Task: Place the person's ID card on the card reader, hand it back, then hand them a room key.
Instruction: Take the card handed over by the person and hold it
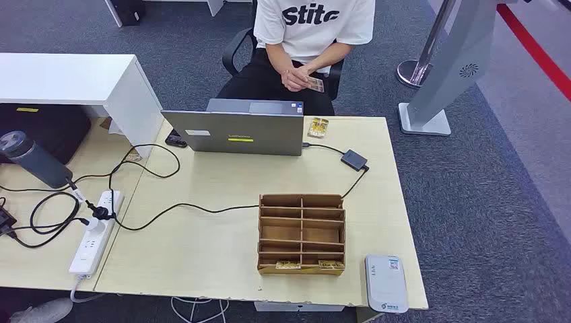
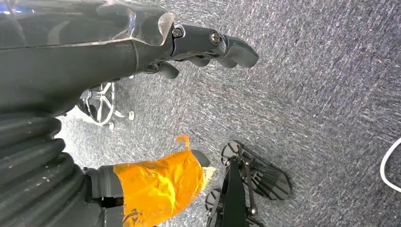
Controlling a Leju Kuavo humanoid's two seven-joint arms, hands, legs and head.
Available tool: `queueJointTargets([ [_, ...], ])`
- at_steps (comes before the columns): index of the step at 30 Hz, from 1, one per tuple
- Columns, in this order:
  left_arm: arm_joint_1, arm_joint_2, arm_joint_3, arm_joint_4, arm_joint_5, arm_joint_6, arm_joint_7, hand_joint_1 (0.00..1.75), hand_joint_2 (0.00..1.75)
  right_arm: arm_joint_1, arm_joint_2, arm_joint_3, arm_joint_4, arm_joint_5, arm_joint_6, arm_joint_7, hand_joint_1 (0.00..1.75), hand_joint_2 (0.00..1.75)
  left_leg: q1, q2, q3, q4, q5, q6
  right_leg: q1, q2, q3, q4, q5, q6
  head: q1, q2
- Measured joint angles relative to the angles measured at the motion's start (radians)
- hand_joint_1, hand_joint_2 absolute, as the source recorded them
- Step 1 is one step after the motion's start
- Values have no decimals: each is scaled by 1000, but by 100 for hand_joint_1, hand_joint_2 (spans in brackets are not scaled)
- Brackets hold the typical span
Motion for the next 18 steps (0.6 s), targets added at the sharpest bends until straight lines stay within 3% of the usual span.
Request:
queueJointTargets([
  [6, -3, 1, 10, 6, 2, -48, 19, 0, 175, -2, 0, -135, -3, -162, -35, 12, 0, 175, 0, 0, 0, 0, 0, 0, 0, 0, 0, 0, 0, 0, 0, 0],
  [8, -3, 1, 16, 8, 6, -56, 33, 0, 175, -2, -9, -171, -7, -190, 6, -6, 0, 175, 0, 0, 0, 0, 0, 0, 0, 0, 0, 0, 0, 0, 0, 0],
  [11, -4, 3, 24, 10, 13, -54, 45, 0, 175, -3, -29, -230, -15, -219, 84, -71, 0, 175, -1, 0, 0, 0, 0, 0, 0, 0, 0, 0, 0, 0, 0, 0],
  [18, -4, 2, 52, 14, 41, -63, 46, 0, 175, -19, -86, -384, -59, -240, 141, -292, 0, 175, -1, 1, 0, 0, 0, 0, -1, 1, 0, 0, 0, 0, 0, 0],
])
